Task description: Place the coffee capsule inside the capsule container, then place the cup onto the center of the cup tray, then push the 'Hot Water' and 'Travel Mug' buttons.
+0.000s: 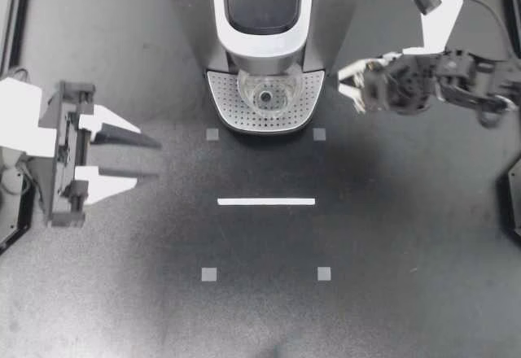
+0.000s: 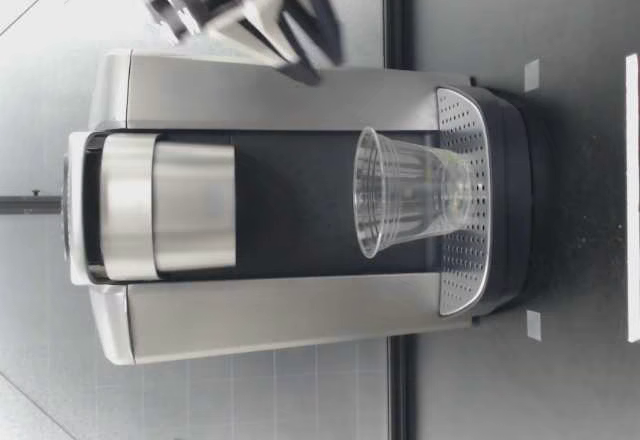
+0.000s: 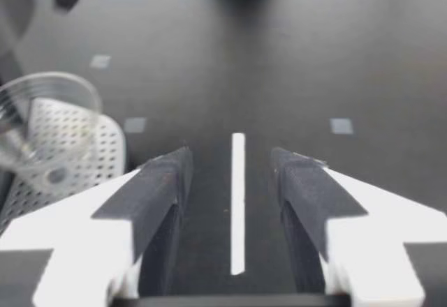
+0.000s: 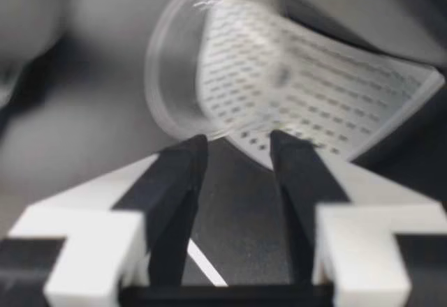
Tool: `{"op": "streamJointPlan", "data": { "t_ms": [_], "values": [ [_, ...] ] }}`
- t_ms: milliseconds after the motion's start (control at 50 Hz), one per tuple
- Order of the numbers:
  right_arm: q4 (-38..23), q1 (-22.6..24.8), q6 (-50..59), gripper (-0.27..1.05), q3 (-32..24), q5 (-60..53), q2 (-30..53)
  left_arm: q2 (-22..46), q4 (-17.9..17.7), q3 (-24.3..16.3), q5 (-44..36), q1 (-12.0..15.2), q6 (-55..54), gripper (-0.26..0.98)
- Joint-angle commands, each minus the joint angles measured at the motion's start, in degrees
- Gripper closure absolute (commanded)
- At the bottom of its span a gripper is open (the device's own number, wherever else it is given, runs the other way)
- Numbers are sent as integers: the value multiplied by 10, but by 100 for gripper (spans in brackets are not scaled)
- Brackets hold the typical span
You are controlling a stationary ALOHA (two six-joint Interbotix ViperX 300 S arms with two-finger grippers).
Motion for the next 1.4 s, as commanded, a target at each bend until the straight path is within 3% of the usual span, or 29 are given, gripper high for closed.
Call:
{"op": "streamJointPlan", "data": {
  "t_ms": [0,160,300,480,720,1380],
  "values": [
    [-58,22,-16,30,-6,-1,-26,-3,-8,-11,-4,14,-1,30],
    [-157,71,-59,30,-3,-6,-59,-3,-28,-15,-11,21,-1,30],
    [-193,101,-96,30,5,-21,-96,-1,-35,-14,-46,21,0,30],
    [-195,124,-135,30,39,-76,-167,11,-35,-16,-98,21,11,30],
    [-194,127,-150,30,70,-166,-229,20,-35,-38,-105,21,28,30],
    [-195,128,-157,30,44,-192,-163,-7,-35,-38,-100,21,46,30]
  ]
}}
